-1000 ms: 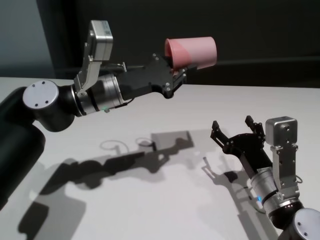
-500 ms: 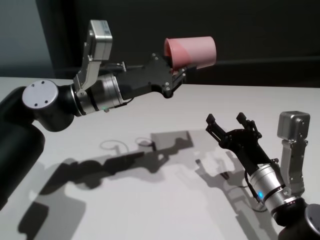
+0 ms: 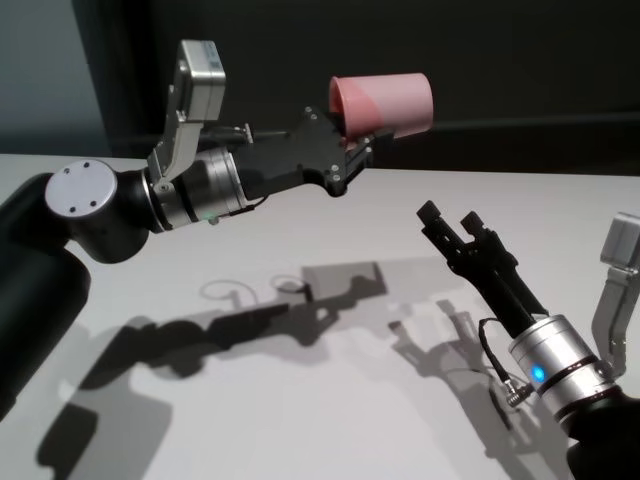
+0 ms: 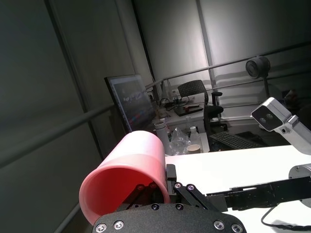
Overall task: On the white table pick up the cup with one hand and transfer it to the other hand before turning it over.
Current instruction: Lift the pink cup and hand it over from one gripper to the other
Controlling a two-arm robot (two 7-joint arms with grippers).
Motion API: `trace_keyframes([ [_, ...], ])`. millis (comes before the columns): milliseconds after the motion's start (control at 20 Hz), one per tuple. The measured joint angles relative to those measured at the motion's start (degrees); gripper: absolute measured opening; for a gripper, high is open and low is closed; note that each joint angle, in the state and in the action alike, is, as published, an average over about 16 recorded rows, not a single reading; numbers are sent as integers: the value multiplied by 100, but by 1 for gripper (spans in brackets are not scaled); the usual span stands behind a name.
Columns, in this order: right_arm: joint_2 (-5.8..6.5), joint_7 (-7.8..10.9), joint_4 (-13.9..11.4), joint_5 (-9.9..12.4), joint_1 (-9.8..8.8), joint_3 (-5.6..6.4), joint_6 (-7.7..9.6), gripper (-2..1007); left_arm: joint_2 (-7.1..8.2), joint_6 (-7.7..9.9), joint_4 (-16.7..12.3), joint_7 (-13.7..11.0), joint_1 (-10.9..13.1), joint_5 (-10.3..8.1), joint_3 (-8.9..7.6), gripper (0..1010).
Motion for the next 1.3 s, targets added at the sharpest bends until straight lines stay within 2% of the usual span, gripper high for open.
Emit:
trace_keyframes([
  [350,-76,800,360,1216,271,165,292,1002,0,0,0,0,0,0,0,45],
  [600,-109,1295,649,1859,510,202,496,1002,0,0,0,0,0,0,0,45],
  [900,-113,1722,905,2322,765,169,650,1002,0,1,0,0,0,0,0,45],
  [1300,-119,2044,1180,2701,1048,131,725,1002,0,1,0,0,0,0,0,45],
])
